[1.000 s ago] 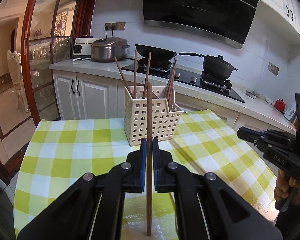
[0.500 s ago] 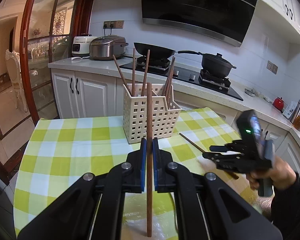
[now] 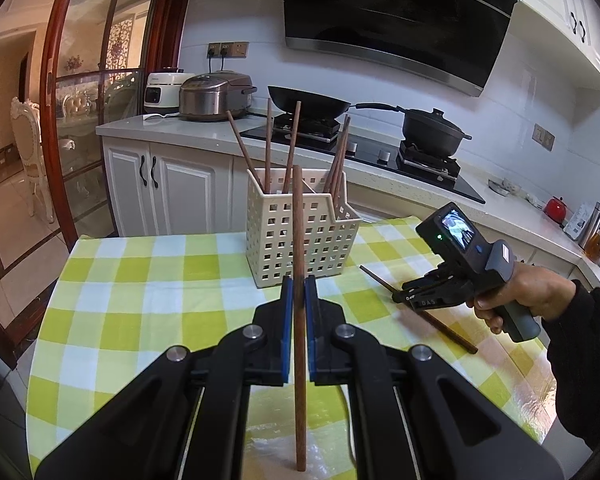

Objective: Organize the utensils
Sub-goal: 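Lift the left tool's chopstick upright toward the caddy while the right tool lifts its own, then lower both chopsticks into the caddy and open both tools to release them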

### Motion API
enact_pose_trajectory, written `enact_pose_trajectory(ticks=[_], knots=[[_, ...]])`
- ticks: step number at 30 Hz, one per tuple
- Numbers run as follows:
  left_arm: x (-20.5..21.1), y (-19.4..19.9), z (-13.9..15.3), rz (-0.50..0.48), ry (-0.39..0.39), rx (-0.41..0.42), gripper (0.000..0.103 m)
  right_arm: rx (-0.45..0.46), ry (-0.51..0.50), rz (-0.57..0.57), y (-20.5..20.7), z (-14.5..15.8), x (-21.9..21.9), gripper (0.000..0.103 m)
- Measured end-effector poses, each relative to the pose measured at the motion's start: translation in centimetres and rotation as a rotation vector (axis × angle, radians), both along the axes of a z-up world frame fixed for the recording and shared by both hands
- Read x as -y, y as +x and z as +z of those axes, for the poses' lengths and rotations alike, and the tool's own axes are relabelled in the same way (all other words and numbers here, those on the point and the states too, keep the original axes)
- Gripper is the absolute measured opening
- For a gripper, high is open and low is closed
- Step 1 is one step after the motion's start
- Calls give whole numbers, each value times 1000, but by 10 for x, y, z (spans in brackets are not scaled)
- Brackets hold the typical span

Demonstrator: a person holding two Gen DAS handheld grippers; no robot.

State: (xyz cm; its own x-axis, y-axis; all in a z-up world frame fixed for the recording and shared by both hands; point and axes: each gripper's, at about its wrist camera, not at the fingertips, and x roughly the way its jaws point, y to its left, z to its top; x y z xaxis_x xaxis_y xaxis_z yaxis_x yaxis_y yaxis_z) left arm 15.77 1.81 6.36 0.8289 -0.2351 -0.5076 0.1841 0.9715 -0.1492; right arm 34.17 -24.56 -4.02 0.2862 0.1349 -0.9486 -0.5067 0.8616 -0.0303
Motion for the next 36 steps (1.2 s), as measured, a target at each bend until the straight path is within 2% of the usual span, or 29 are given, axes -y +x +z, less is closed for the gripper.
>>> enact_pose_trajectory(ticks=[3,7,9,10,12,15,21,26,31,36], knots=[[-3,0,0,8,-5,-2,6,-24,29,23,1,0,3,15],[-1,0,0,6,-6,-3,6,-31,62,33,3,-1,8,14],[0,0,1,4,-4,-3,6,-23,67,16,4,0,13,6],[0,-1,1,3,-1,-3,6,-18,69,9,4,0,14,6],[0,-1,2,4,5,-2,6,26,68,6,-5,3,17,6],[-2,-2,5,9,11,4,6,81,118,-13,-19,16,22,6],[2,-4,15,8,19,22,6,288,242,-53,-75,72,26,6],[4,-6,25,-4,15,32,6,382,322,-63,-101,108,19,6],[3,-1,31,-6,7,22,6,452,390,-76,-109,138,27,6],[6,13,45,-27,6,15,6,461,393,-83,-105,150,24,6]])
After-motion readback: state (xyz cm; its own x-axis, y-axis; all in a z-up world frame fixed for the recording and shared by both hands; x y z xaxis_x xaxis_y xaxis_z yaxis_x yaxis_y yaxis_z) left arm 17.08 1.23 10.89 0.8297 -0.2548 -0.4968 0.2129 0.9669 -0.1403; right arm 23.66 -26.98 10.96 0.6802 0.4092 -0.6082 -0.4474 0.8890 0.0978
